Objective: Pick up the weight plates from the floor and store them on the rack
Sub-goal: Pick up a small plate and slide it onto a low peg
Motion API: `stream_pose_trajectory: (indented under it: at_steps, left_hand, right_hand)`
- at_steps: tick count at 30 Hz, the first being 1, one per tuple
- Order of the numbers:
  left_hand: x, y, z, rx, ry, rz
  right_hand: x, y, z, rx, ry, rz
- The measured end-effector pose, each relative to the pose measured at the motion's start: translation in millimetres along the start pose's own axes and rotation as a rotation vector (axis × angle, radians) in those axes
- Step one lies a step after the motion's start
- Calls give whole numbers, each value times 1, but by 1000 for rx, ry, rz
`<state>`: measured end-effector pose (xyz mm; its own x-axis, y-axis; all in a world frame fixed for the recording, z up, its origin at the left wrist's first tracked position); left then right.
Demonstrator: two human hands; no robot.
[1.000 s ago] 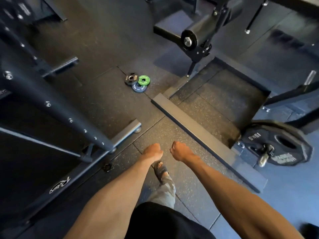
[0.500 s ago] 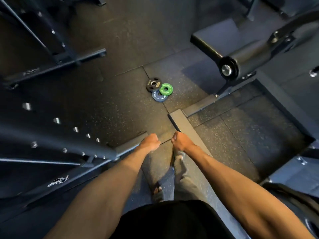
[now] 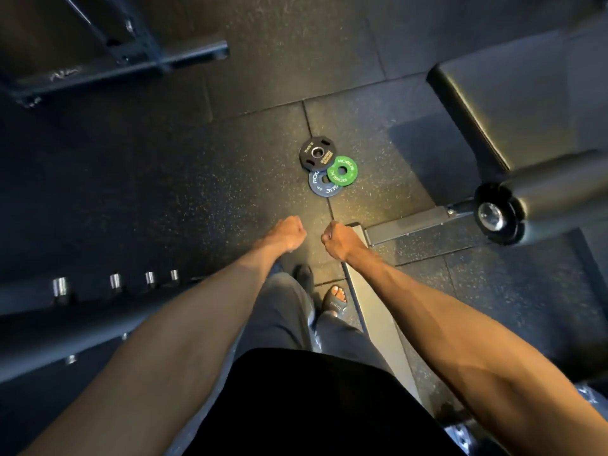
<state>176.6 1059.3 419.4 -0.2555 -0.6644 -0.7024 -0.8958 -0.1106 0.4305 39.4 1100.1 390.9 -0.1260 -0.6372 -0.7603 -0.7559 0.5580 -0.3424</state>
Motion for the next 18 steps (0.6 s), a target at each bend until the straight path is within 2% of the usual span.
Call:
stream_pose_trajectory:
  at_steps: [4, 9, 14, 18]
  left_hand:
    - [80, 3, -25, 14, -7, -13]
    - [188, -1, -55, 16, -102, -32]
    - [279, 9, -97, -6, -106, -15]
    - [347, 5, -98, -35, -148, -33]
  right_hand:
    - [67, -18, -34, 6, -12, 14]
    - [161, -46, -75, 18, -9, 74]
    - [247, -77, -99, 42, -29, 95]
    - [306, -81, -106, 107, -18, 145]
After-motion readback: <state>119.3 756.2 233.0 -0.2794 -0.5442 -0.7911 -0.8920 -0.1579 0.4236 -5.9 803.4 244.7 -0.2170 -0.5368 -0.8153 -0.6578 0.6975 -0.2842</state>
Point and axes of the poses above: each hand's wrist, its own x-axis towards the middle knuckle, its own z-axis out of the palm, y = z × x, the point moved 8 cm from there along x, towards the middle knuckle, and after that the axes turned 6 degrees about z, right-handed, at the moved point
